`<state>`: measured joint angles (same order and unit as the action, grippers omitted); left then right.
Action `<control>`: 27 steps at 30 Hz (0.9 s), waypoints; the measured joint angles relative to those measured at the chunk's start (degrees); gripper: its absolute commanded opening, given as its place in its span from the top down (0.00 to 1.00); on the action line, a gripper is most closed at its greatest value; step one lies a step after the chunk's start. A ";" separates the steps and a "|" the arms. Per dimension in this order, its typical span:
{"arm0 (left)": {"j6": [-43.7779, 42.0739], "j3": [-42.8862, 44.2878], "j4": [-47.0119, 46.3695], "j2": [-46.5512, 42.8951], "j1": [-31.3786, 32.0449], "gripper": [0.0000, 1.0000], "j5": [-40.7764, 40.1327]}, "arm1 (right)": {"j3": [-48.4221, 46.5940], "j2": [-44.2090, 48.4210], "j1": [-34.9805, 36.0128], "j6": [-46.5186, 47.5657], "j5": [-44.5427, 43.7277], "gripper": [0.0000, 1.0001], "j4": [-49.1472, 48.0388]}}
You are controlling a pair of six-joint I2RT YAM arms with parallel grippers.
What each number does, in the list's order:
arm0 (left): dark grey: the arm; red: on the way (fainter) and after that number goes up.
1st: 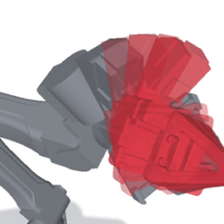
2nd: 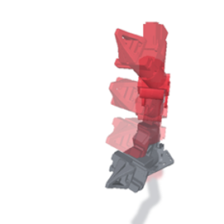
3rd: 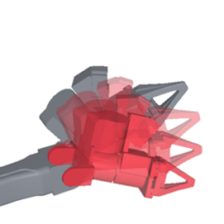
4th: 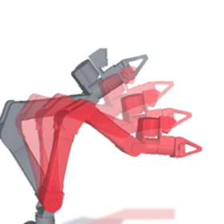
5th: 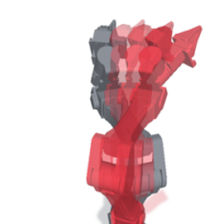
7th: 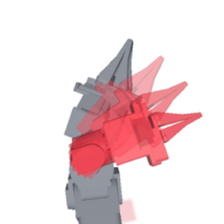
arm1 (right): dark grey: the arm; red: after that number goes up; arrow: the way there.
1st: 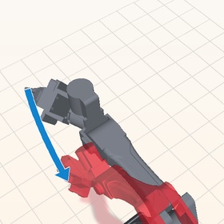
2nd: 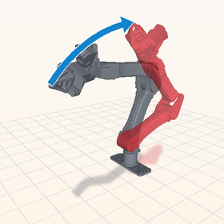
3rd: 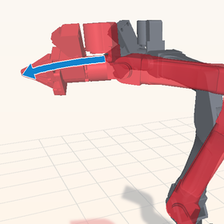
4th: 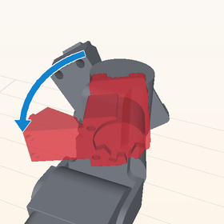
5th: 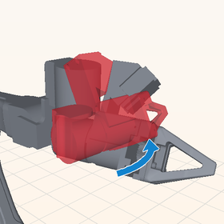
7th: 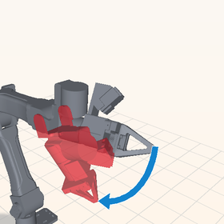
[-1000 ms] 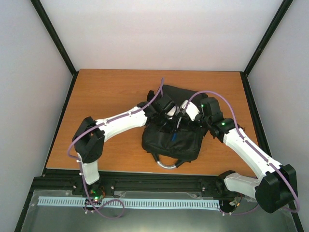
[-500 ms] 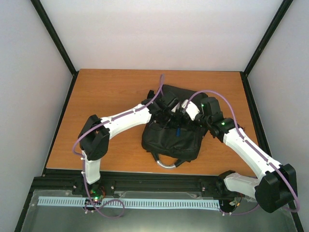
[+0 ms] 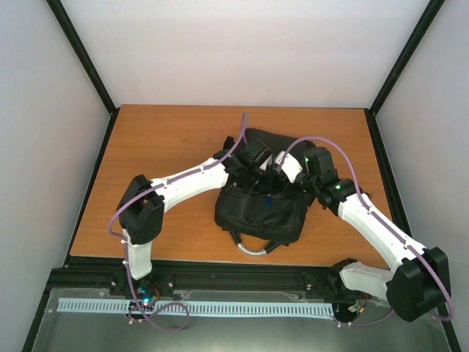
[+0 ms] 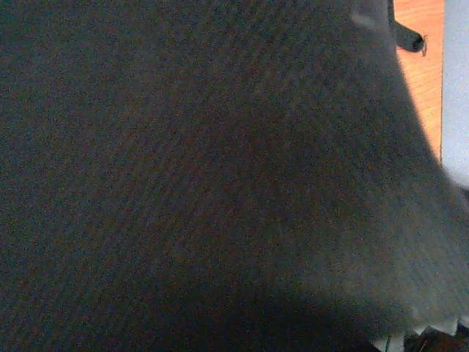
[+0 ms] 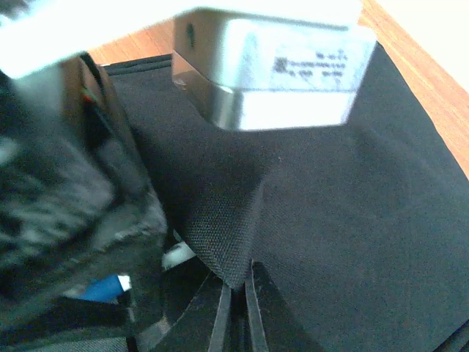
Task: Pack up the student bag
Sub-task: Place the stationery in the student bag.
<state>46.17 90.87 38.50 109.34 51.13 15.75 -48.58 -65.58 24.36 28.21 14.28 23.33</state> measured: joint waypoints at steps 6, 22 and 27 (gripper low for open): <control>-0.35 -5.73 0.02 -6.69 0.02 0.71 -0.94 | 0.00 -0.15 0.00 0.00 0.24 0.97 0.00; -0.46 -21.94 -6.32 -16.35 2.80 0.99 1.62 | 0.00 -0.59 0.00 0.00 0.70 0.97 -0.04; -0.90 -19.78 -6.49 -12.55 3.37 0.99 1.31 | 0.00 -0.81 0.00 0.00 0.76 0.97 -0.11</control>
<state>45.28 71.09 32.01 96.79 54.50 17.06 -48.58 -66.39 24.36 28.21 15.05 23.22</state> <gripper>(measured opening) 0.008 0.031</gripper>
